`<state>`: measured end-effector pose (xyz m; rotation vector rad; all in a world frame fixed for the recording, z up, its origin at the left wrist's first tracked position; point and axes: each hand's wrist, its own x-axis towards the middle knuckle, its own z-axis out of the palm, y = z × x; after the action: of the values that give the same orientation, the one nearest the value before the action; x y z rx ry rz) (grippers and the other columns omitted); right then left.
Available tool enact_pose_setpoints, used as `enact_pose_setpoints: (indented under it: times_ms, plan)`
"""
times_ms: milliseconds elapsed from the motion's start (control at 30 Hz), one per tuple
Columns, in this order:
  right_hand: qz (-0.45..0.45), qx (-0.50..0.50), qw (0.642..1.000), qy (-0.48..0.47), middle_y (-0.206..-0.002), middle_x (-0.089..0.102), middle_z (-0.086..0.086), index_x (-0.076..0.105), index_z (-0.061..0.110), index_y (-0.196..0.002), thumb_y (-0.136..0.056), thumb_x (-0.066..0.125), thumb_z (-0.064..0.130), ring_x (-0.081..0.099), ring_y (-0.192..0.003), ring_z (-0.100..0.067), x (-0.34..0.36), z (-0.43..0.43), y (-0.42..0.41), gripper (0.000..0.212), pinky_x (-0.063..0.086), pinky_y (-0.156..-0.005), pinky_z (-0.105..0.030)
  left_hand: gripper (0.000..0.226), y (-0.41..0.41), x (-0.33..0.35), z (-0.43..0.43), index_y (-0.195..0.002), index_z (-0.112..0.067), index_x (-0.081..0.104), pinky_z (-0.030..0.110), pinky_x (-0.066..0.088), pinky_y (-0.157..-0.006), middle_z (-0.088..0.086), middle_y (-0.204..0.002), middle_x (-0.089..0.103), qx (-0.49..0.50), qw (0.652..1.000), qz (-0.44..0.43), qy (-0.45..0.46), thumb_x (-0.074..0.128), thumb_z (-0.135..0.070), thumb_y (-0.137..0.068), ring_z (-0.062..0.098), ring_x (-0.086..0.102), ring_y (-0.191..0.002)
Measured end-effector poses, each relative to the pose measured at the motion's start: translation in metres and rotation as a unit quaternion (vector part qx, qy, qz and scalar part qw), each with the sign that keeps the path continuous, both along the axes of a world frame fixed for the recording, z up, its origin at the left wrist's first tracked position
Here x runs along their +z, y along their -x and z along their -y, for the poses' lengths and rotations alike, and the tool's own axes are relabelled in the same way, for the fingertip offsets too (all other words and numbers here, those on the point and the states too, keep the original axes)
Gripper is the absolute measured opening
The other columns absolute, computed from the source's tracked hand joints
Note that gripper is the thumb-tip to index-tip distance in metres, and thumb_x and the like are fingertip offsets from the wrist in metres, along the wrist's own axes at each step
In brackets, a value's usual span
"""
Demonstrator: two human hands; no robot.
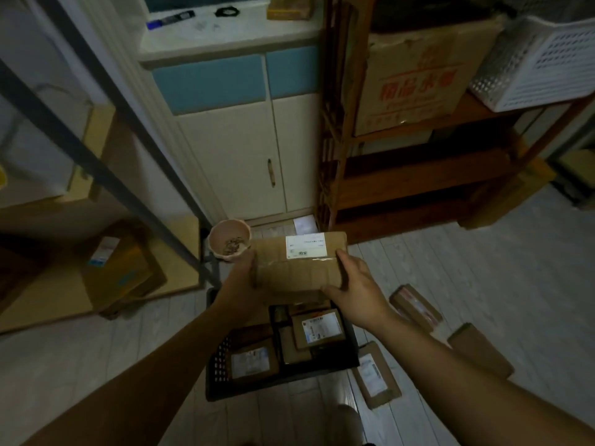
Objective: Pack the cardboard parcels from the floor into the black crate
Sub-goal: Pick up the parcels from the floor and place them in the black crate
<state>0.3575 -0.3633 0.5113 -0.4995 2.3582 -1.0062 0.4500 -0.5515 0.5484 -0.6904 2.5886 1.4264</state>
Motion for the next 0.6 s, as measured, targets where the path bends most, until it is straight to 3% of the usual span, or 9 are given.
enact_pose_setpoints:
  times_ms: [67,167,233,300,400,433,500,600]
  plan:
    - [-0.006,-0.004,1.000,-0.007,-0.149,0.025,-0.002,0.011,0.025,-0.152,-0.090,0.062,0.032,0.039,-0.128,-0.019,-0.035,0.009,0.002,0.080,0.033,-0.097,-0.024,0.069,0.002,-0.034,0.011,-0.138,-0.016,0.027,-0.008,0.030,-0.084,-0.016,-0.123,0.037,-0.009,1.000,0.007,0.002,0.066,0.000,-0.083,0.001,0.038,-0.115]
    - [-0.013,0.001,1.000,-0.008,-0.148,0.026,-0.003,0.013,0.025,-0.152,-0.090,0.061,0.033,0.037,-0.129,-0.020,-0.100,0.023,0.011,0.078,0.032,-0.097,-0.025,0.066,0.009,-0.101,0.022,-0.129,-0.023,0.025,-0.007,0.036,-0.078,-0.027,-0.108,0.038,-0.011,1.000,-0.015,-0.004,0.063,0.004,-0.083,-0.017,0.042,-0.092]
    - [-0.019,0.010,1.000,-0.016,-0.147,0.028,-0.003,0.015,0.025,-0.151,-0.090,0.061,0.033,0.037,-0.129,-0.021,-0.166,0.030,0.019,0.077,0.032,-0.099,-0.027,0.061,0.013,-0.171,0.028,-0.130,-0.020,0.030,-0.004,0.040,-0.080,-0.026,-0.111,0.039,-0.018,1.000,-0.016,-0.008,0.061,0.006,-0.084,-0.023,0.046,-0.090]
    - [-0.021,0.010,1.000,-0.017,-0.148,0.028,-0.003,0.016,0.026,-0.151,-0.090,0.061,0.034,0.037,-0.130,-0.021,-0.233,0.035,0.027,0.076,0.033,-0.101,-0.029,0.060,0.017,-0.245,0.034,-0.139,-0.005,0.033,-0.004,0.038,-0.078,-0.009,-0.125,0.048,-0.009,1.000,-0.015,0.009,0.059,0.007,-0.086,-0.012,0.047,-0.105]
    - [-0.040,0.004,0.999,-0.019,-0.147,0.031,-0.003,0.020,0.027,-0.150,-0.091,0.060,0.033,0.037,-0.130,-0.020,-0.323,0.039,0.033,0.072,0.031,-0.097,-0.025,0.060,0.022,-0.340,0.042,-0.143,-0.009,0.033,0.001,0.029,-0.083,0.005,-0.139,0.047,0.029,0.998,0.034,0.038,0.059,-0.004,-0.089,0.019,0.048,-0.123]
    - [-0.043,0.001,0.999,-0.019,-0.146,0.032,-0.003,0.021,0.027,-0.150,-0.092,0.060,0.033,0.037,-0.130,-0.020,-0.349,0.041,0.034,0.071,0.031,-0.095,-0.025,0.062,0.025,-0.367,0.046,-0.145,-0.012,0.031,0.004,0.030,-0.089,0.003,-0.140,0.046,0.038,0.997,0.047,0.048,0.060,-0.010,-0.090,0.021,0.047,-0.126]
    - [-0.047,-0.003,0.999,-0.017,-0.147,0.030,-0.002,0.020,0.029,-0.150,-0.093,0.057,0.034,0.038,-0.129,-0.020,-0.394,0.047,0.035,0.069,0.031,-0.093,-0.025,0.073,0.028,-0.414,0.052,-0.149,-0.019,0.021,0.024,0.036,-0.105,0.006,-0.144,0.043,0.027,0.994,0.075,0.076,0.062,-0.024,-0.089,0.025,0.046,-0.127]
    - [-0.068,0.008,0.998,-0.005,-0.146,0.030,-0.002,0.022,0.031,-0.149,-0.093,0.056,0.033,0.040,-0.126,-0.020,-0.444,0.055,0.039,0.065,0.035,-0.093,-0.028,0.076,0.032,-0.466,0.061,-0.149,-0.029,0.021,0.032,0.038,-0.099,0.007,-0.145,0.043,0.057,0.991,0.086,0.087,0.064,-0.035,-0.086,0.026,0.048,-0.125]
